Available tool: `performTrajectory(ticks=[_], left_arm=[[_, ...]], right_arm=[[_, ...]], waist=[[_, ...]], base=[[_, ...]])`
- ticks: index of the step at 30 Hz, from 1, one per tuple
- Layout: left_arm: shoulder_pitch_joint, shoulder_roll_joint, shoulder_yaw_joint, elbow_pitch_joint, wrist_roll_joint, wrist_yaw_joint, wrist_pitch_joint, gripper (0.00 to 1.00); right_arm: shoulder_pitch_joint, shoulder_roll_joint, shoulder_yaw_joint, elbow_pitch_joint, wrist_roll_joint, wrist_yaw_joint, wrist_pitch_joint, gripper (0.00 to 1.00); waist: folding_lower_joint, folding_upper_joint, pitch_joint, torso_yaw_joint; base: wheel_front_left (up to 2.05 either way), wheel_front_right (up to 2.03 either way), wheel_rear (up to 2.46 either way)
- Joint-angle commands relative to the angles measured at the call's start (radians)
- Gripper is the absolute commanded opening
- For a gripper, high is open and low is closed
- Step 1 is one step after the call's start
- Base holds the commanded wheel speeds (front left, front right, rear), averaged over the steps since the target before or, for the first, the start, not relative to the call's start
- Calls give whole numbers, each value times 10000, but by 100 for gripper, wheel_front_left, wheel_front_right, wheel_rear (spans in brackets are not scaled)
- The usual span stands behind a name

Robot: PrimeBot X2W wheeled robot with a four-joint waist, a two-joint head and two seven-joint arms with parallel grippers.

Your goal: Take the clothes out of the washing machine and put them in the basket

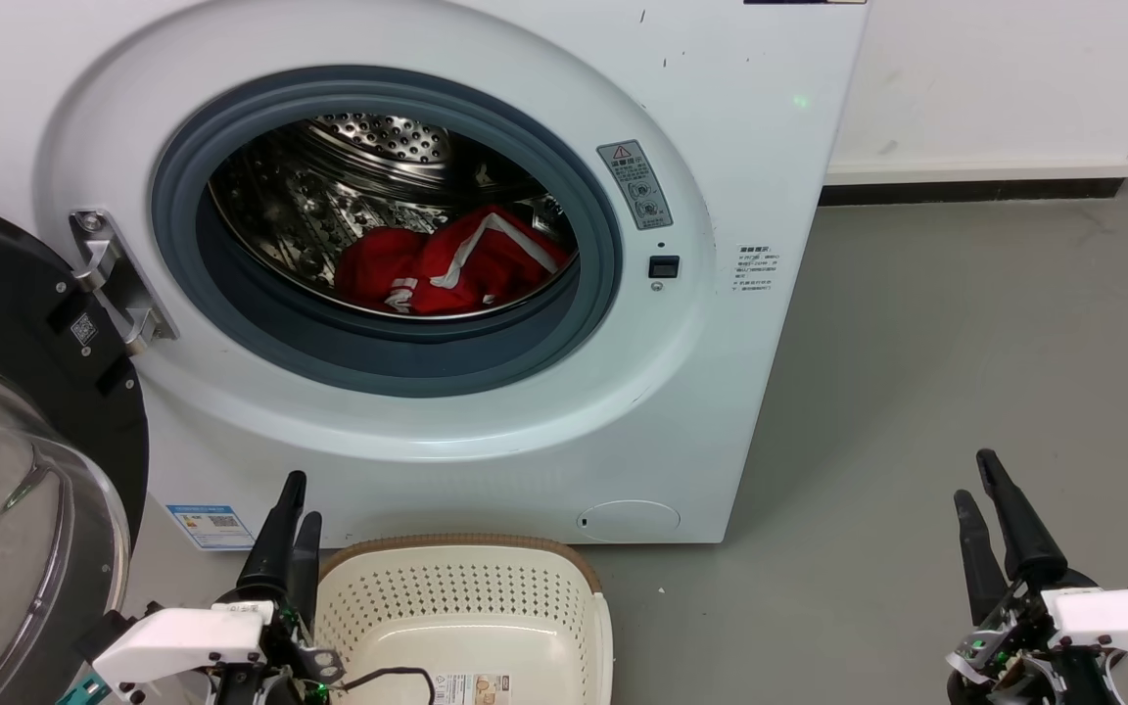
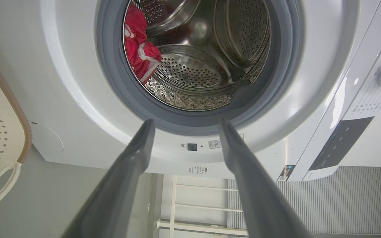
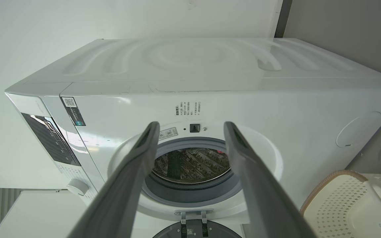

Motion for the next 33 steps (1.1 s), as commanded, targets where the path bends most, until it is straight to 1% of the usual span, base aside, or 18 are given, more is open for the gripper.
performTrajectory(ticks=[1, 7, 19, 26, 33], left_arm=[[-266, 27, -132, -258, 159, -2, -139, 100], [-299, 29, -238, -563, 907, -2, -428, 100], [-363, 34, -373, -1152, 3754, -2, -945, 100], [-365, 53, -583, -1196, 5458, -2, -1218, 100], [-407, 179, -829, -1111, 7007, 0, -1472, 100]], right_arm=[[-92, -19, 85, -309, -175, 2, -132, 100], [34, -20, 125, -655, -943, 2, -419, 100], [181, -40, 309, -1293, -4869, 2, -938, 100], [294, -27, 465, -1401, -6582, 2, -1211, 100], [388, -24, 551, -1520, -7827, 1, -1377, 100]], waist=[[0, 0, -1, -7], [0, 0, 4, -28], [0, 0, 32, -48], [0, 0, 34, -64], [0, 0, 27, -73]], base=[[0, 0, 0], [0, 0, 0], [0, 0, 0], [0, 0, 0], [0, 0, 0]])
